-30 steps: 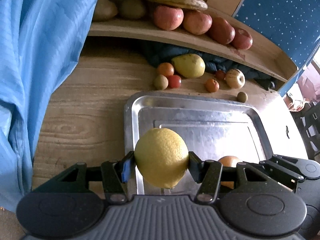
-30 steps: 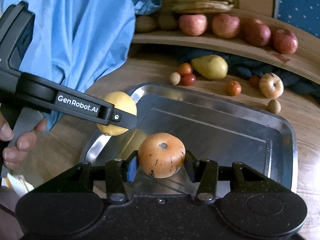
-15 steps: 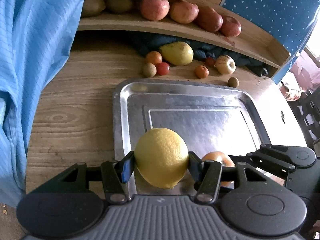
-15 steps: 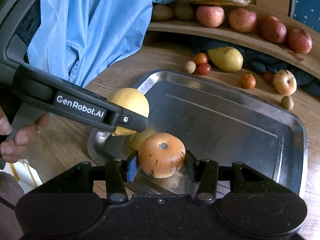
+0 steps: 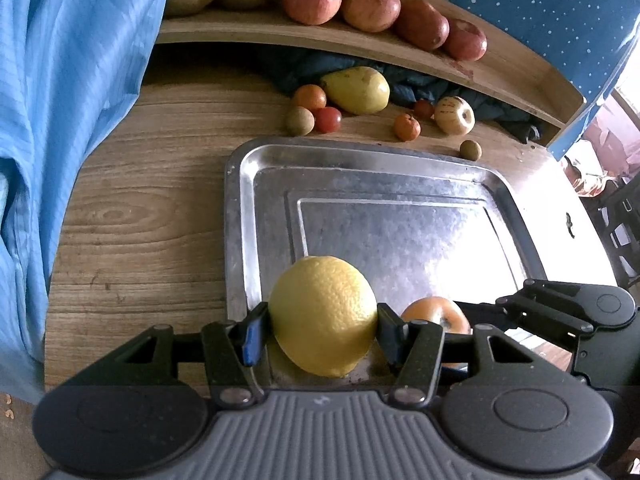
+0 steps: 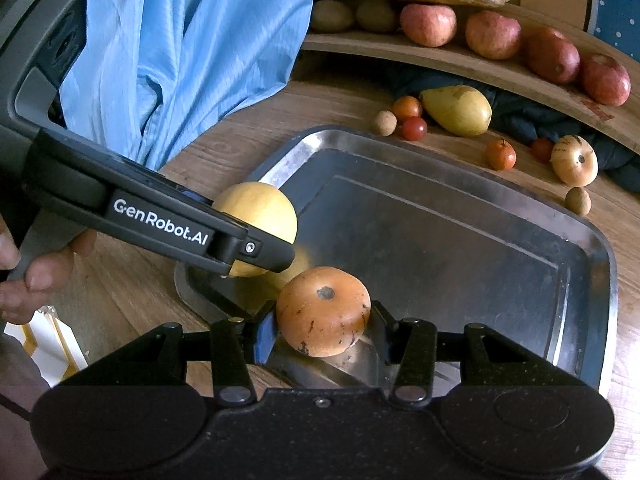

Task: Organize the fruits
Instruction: 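Carry the lemon and apple over the tray and open both tools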

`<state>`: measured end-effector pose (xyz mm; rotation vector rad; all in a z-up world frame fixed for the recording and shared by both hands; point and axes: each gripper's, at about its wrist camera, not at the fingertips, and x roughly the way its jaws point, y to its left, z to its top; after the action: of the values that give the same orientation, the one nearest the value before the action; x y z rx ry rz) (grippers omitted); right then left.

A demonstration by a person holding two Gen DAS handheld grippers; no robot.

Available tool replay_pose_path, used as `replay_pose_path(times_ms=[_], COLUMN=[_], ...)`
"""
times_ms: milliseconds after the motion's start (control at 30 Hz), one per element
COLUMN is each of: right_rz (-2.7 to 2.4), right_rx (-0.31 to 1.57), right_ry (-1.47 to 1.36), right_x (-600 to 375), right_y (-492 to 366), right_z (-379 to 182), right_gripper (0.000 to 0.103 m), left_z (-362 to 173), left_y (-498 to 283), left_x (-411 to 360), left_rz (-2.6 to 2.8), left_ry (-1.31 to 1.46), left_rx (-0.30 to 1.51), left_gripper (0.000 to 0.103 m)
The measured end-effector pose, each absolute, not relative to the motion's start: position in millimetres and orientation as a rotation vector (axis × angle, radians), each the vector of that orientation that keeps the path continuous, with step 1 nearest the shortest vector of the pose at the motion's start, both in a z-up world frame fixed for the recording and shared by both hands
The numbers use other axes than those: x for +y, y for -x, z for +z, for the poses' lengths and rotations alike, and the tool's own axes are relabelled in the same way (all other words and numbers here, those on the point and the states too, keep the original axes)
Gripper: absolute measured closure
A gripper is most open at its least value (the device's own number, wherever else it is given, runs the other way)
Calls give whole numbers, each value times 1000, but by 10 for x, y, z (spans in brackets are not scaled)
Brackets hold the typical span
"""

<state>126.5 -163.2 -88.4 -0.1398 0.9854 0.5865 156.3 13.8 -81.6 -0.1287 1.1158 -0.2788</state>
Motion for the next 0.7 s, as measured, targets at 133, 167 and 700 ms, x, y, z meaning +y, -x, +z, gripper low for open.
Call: replay_pose_path(times_ms=[133,167,700], right_rz=[586,586,593], right_rx=[983,983,958], right_ry=[138,137,122], right_x=[-1629,-1628,-1731], right_y=[-1260,-1259,-1148], right_z=[-884,-884,-811], right_gripper=[53,53,37], left_z=[-814,-811,-634], left_y=[-1550,-1547,-1390], left_x=[135,134,75], left_rz=[-275,-274,-288], left_ry=[128,127,81], left_rx=[1116,1117,1068], left_gripper=[43,43,20])
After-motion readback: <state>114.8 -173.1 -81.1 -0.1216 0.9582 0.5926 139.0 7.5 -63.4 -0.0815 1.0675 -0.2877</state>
